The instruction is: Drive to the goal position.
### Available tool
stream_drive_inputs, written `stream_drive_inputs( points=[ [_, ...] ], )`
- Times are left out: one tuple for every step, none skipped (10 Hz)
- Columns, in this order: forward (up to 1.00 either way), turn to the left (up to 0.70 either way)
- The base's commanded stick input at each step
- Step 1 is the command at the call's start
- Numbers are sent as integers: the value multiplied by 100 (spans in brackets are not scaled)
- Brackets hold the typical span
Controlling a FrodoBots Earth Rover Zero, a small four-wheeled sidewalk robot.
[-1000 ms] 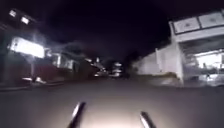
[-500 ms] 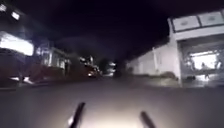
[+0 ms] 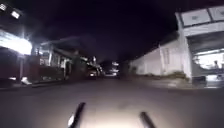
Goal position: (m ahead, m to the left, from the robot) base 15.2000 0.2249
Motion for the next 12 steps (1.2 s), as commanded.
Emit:
stream_drive_inputs(
  points=[
    [100, 3],
    [100, 3],
    [100, 3],
    [100, 3],
    [100, 3],
    [100, 3],
    [100, 3],
    [100, 3],
    [100, 3],
    [100, 3],
    [100, 3],
    [100, 3]
  ],
)
